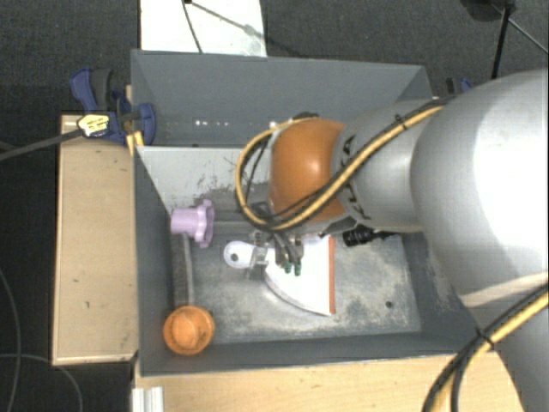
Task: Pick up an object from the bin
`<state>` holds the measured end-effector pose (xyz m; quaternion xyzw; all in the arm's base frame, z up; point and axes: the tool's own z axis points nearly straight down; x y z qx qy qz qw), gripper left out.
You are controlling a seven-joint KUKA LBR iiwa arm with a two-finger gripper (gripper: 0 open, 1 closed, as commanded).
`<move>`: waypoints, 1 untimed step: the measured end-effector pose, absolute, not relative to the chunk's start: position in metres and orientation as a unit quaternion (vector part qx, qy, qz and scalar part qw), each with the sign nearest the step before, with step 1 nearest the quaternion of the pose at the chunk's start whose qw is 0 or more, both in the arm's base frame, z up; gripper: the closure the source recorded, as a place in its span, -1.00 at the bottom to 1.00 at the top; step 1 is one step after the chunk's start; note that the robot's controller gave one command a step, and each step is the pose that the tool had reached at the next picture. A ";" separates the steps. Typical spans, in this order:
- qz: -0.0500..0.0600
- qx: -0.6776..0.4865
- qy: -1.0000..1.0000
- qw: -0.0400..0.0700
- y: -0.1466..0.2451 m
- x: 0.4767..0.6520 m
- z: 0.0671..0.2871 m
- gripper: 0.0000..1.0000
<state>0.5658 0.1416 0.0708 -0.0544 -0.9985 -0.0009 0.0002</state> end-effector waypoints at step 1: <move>-0.001 -0.054 -0.999 0.000 0.142 0.566 0.071 1.00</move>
Offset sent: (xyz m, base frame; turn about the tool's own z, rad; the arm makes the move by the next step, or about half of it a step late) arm 0.0000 0.0000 0.0525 0.0000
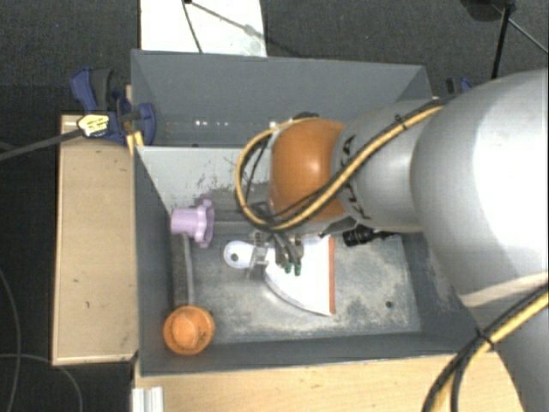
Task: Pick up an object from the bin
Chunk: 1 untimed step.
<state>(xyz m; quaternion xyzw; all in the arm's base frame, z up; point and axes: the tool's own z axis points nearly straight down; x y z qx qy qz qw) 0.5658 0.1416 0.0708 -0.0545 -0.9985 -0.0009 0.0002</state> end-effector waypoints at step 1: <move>-0.001 -0.055 -0.999 0.001 0.141 0.565 0.074 1.00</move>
Offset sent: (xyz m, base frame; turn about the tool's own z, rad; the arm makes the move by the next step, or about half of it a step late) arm -0.0001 0.0001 0.0391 0.0000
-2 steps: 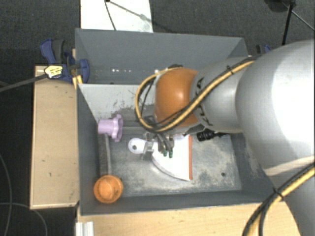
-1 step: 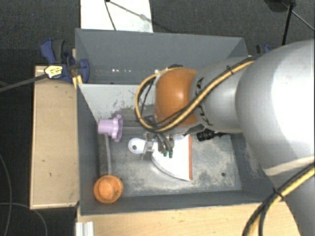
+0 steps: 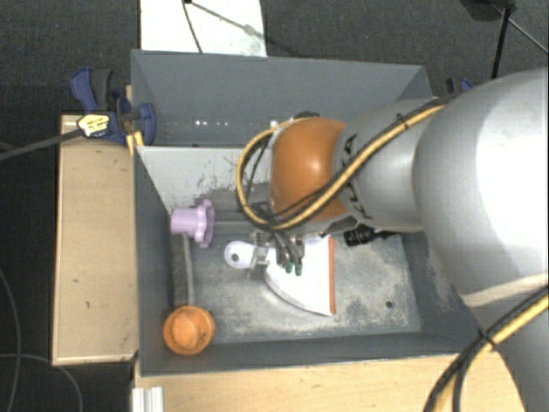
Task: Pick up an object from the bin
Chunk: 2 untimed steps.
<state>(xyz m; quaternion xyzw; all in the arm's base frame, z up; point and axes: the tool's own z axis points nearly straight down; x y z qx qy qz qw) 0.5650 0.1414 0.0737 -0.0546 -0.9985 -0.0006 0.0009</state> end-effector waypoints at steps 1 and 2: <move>0.000 -0.055 -0.998 0.002 0.141 0.564 0.088 1.00; 0.000 -0.055 -0.998 0.001 0.141 0.565 0.103 1.00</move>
Offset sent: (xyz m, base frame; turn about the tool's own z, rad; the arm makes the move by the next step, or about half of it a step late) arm 0.0000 0.0000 0.0698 0.0000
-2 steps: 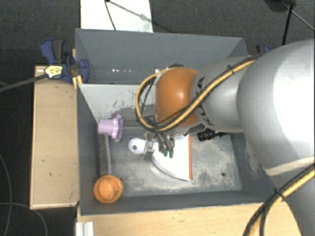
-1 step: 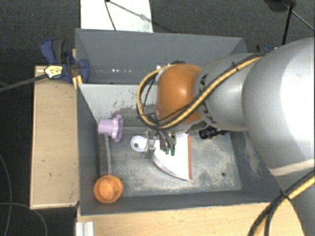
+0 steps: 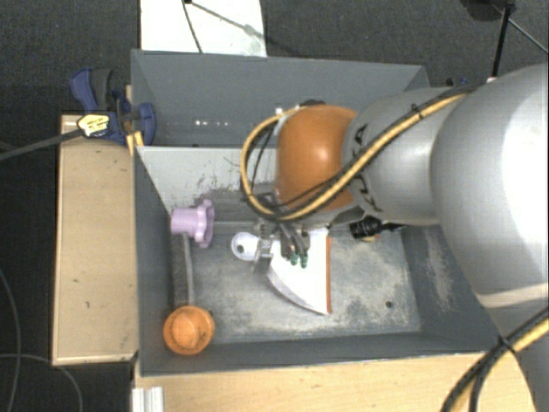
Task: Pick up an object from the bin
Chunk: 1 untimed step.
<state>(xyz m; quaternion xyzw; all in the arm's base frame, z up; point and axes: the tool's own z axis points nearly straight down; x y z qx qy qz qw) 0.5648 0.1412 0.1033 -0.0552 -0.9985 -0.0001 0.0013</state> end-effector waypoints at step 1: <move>-0.001 -0.056 -0.998 -0.001 0.141 0.566 0.118 1.00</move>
Offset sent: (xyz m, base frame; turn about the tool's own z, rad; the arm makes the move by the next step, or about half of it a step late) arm 0.0000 0.0001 0.0022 0.0000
